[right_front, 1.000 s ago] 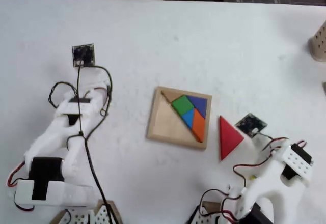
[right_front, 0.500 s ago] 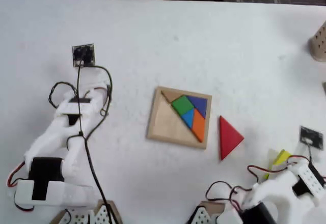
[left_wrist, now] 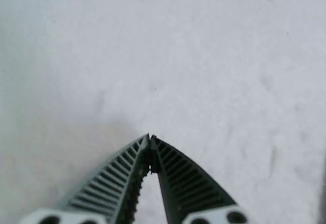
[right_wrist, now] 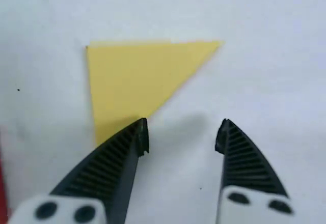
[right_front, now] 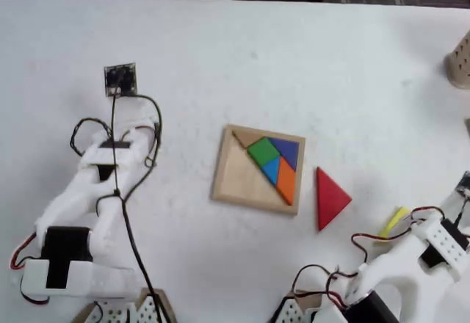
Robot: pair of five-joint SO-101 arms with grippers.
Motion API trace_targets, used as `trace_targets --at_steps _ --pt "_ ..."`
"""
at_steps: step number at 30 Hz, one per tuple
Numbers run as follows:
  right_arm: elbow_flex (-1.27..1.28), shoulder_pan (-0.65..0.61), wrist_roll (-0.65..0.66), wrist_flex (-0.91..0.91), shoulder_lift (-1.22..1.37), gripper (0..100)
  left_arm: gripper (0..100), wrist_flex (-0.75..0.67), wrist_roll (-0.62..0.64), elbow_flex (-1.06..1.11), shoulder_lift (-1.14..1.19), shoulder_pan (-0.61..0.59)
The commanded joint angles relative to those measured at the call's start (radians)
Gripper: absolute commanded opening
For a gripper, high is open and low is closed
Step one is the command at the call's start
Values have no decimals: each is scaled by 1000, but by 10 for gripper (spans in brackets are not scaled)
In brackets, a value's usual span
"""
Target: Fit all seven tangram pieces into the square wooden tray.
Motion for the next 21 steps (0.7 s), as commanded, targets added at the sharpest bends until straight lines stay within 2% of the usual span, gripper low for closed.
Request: trace_targets --at_steps 1,5,11,21 --pt "-95 -5 -38 111 -21 216 24 -17 -11 -5 -53 7" --pt "-123 -36 -68 156 -21 216 24 -18 -11 -5 -53 7" --pt "-112 -70 -259 -19 -5 216 24 -17 -11 -5 -53 7" --pt "-198 -70 -275 -254 383 216 24 -17 -11 -5 -53 7"
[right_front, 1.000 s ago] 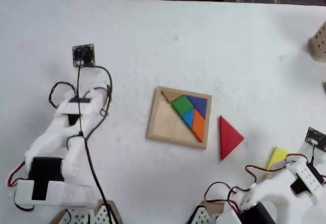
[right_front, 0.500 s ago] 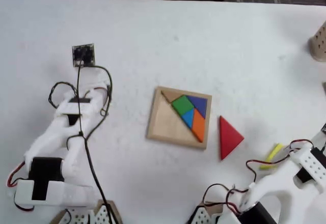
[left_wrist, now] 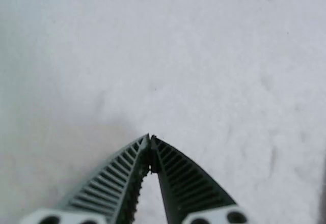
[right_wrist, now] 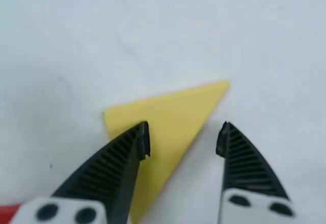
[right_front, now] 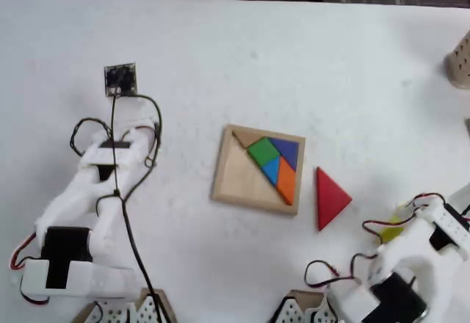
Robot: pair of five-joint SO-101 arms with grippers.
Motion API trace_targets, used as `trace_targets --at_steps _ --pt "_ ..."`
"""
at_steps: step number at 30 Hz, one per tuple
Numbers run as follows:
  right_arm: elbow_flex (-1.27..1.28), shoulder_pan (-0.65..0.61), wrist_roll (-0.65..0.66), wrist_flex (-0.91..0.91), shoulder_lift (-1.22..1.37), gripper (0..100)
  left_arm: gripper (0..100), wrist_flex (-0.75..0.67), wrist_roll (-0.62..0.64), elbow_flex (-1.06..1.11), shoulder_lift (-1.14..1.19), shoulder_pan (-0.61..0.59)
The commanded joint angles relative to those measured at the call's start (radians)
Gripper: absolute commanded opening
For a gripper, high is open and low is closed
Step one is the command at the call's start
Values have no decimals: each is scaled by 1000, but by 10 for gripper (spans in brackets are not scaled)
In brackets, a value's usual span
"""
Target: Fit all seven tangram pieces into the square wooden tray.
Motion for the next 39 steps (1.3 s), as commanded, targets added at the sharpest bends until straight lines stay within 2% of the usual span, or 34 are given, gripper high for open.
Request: trace_targets --at_steps 1,8,20,27,31,35,39 --pt "-112 -8 -11 -65 173 216 24 -17 -11 -5 -53 7" --pt "-413 -33 -12 -13 466 215 24 -17 -11 -5 -53 7" --pt "-845 -206 -9 435 659 213 24 -20 -11 -5 -53 7" --pt "-901 -354 -8 490 636 213 24 -20 -11 -5 -53 7" --pt "-898 -414 66 545 578 213 24 -21 -11 -5 -53 7" --pt "-895 -412 81 605 493 213 24 -23 -11 -5 -53 7" --pt "-848 -403 209 676 383 214 24 -23 -11 -5 -53 7"
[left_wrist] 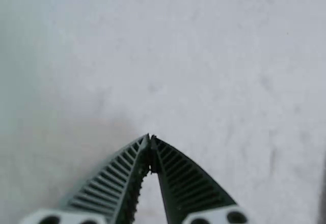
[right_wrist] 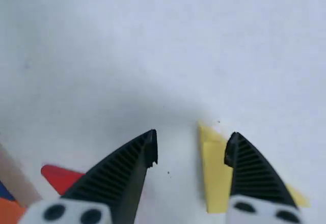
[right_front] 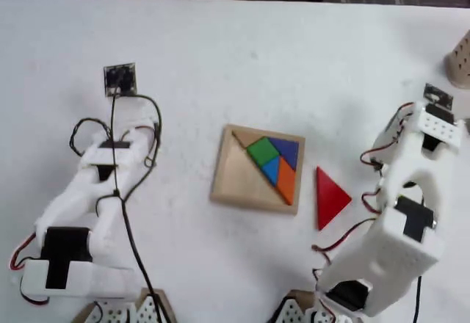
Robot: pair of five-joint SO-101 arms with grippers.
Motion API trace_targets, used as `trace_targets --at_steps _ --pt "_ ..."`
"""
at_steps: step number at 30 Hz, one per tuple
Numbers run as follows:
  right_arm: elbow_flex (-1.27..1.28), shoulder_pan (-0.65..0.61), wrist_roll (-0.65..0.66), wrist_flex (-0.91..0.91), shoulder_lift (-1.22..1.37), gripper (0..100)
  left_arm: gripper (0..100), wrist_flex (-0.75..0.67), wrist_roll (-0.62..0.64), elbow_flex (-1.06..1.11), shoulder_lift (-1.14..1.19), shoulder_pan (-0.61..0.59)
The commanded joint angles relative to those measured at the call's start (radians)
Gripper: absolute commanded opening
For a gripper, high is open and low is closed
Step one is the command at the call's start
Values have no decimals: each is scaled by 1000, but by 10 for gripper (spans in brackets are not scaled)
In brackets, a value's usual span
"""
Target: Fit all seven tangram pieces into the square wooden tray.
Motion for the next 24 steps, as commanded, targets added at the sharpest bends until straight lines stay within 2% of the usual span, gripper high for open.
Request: trace_targets --at_steps 1,7,11,14,19,21,24 --pt "41 -4 120 67 -162 214 24 -23 -11 -5 -53 7" --pt "301 58 302 59 -437 213 24 -23 -11 -5 -53 5" --pt "480 110 471 5 -570 213 24 -23 -11 -5 -53 5" --pt "600 151 666 -91 -604 212 24 -20 -11 -5 -53 5" --pt "713 223 1089 -254 -604 212 24 -18 -11 -5 -53 4" --pt "733 248 1137 -311 -604 215 24 -18 -11 -5 -53 4" --pt "736 269 1123 -374 -602 225 24 -18 -11 -5 -53 4"
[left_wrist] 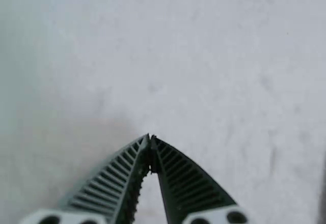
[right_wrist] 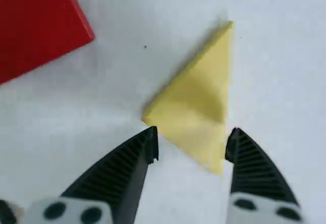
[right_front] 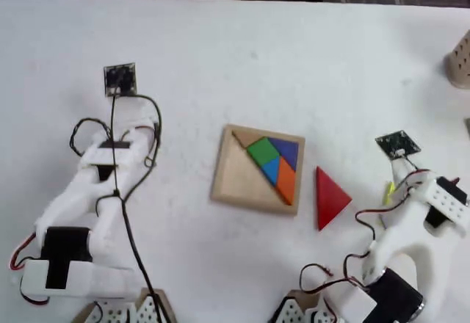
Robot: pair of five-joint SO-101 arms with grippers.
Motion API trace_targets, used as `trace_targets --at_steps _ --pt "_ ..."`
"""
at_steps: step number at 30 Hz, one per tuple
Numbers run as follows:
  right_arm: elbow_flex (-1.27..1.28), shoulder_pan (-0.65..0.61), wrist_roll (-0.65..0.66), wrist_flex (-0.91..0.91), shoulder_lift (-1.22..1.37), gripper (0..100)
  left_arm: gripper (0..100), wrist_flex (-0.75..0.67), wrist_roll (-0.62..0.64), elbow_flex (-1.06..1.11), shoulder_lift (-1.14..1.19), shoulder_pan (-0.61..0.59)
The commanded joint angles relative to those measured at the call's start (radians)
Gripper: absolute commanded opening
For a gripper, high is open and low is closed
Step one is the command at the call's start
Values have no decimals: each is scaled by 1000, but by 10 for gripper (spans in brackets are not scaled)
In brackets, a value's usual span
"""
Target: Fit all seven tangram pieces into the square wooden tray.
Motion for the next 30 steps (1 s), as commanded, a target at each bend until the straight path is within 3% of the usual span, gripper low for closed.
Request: trace_targets --at_steps 1,4,11,30 --pt "-3 28 28 -56 -41 244 24 -18 -9 -5 -53 4" --pt "-2 25 9 -21 -41 314 24 -18 -9 -5 -53 4" --pt "25 4 -107 -1 -39 319 24 -17 -9 -5 -53 2" --pt "120 -36 -109 -180 54 319 24 -15 -9 -5 -53 1"
